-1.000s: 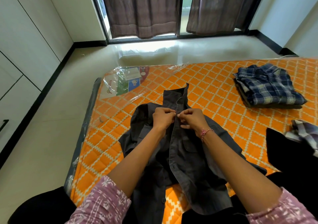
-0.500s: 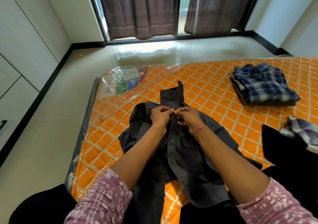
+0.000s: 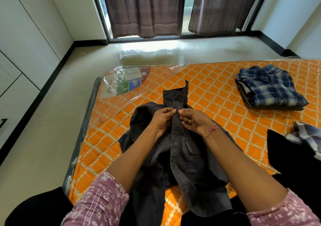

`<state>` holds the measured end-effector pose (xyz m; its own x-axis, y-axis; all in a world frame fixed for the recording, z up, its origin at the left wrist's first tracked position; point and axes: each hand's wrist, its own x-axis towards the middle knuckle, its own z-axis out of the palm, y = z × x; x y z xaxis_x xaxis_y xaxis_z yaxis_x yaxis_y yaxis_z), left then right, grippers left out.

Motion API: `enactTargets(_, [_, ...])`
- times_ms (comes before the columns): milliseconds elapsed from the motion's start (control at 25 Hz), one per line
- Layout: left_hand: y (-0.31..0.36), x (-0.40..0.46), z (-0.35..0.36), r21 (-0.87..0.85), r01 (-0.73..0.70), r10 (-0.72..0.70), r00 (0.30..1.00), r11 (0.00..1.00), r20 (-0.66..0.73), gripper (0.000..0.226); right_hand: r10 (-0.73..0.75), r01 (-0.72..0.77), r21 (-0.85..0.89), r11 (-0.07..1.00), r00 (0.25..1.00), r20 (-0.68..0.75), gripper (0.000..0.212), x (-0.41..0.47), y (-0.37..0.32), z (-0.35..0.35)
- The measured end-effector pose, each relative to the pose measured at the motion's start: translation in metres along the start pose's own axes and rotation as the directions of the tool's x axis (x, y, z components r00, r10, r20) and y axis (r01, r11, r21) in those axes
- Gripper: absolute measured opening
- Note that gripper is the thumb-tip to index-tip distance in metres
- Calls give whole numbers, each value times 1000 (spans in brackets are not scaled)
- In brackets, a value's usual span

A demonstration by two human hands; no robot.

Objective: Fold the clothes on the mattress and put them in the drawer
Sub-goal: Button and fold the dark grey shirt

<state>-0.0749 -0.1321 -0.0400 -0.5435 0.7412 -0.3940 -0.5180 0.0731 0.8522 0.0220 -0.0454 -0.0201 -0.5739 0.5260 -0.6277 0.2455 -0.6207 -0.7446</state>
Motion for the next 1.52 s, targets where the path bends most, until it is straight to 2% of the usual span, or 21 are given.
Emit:
enactTargets(40, [-2,-1,2,27,-1,2,999,1000,-44,16,4,-4,20,1000,1000,-5,19,2,4,1])
enactTargets(120, [-7,-2,0,263,-54,82,992,963,-96,11,18,-17,97,995,1000,-10,16,7,7,1])
enactTargets(200, [-16,-6,-11,571,-109,140,990,814,-11,8,13,-10,139,990,1000,-26,15,15,2,-2])
enactTargets(240, [-21,-9,-17,655,-117,127,991,746,31,5,9,-4,132,991,999,-42,15,18,-2,-2])
enactTargets(320, [-31,-13,-32,710,-77,112,994,700,-2,16,-15,20,76,997,997,-72,16,23,-4,-1])
enactTargets(400, [-39,-16,-43,751,-32,142,986,660,-83,19,-104,93,-101,991,988,-117,18,24,5,3])
enactTargets(440, [-43,-17,-47,785,-26,159,983,619,-94,16,-204,156,-275,949,966,-159,17,24,14,4])
enactTargets(520, [-49,-16,-50,830,-25,175,981,556,-88,12,-447,246,-622,744,874,-189,13,18,38,4])
enactTargets(560, [-50,-15,-50,845,-25,182,980,535,-86,12,-515,250,-733,633,843,-157,12,12,50,5])
enactTargets(640, [-53,-11,-50,867,-22,190,978,498,-84,14,-524,190,-845,501,843,-121,25,3,71,13])
enactTargets(760, [-56,-8,-48,883,-4,175,981,469,-89,18,-470,26,-919,395,864,-178,35,5,89,27])
enactTargets(800, [-56,-8,-48,884,1,174,980,467,-93,17,-460,-9,-913,407,862,-213,31,7,90,29])
enactTargets(920, [-57,-7,-46,905,4,176,980,426,-88,14,-418,-15,-811,585,852,-317,20,13,86,17])
enactTargets(1080, [-57,-2,-33,947,77,151,980,311,-129,16,-329,38,-656,753,886,-326,29,14,88,-7])
enactTargets(1200, [-55,3,-21,965,135,152,973,223,-172,22,-252,103,-445,890,923,-292,24,12,87,-12])
enactTargets(1280, [-53,7,-15,972,141,126,978,187,-166,17,-132,88,-229,970,974,-185,19,7,82,-19])
enactTargets(1320, [-52,8,-14,968,144,120,978,204,-171,13,-80,62,-145,988,989,-121,19,4,79,-22])
enactTargets(1400, [-53,7,-15,950,130,145,974,286,-177,5,-42,36,-94,995,997,-65,19,0,76,-27])
enactTargets(1520, [-53,-1,-20,900,59,214,963,431,-165,12,-73,59,-120,991,991,-115,17,-2,75,-22])
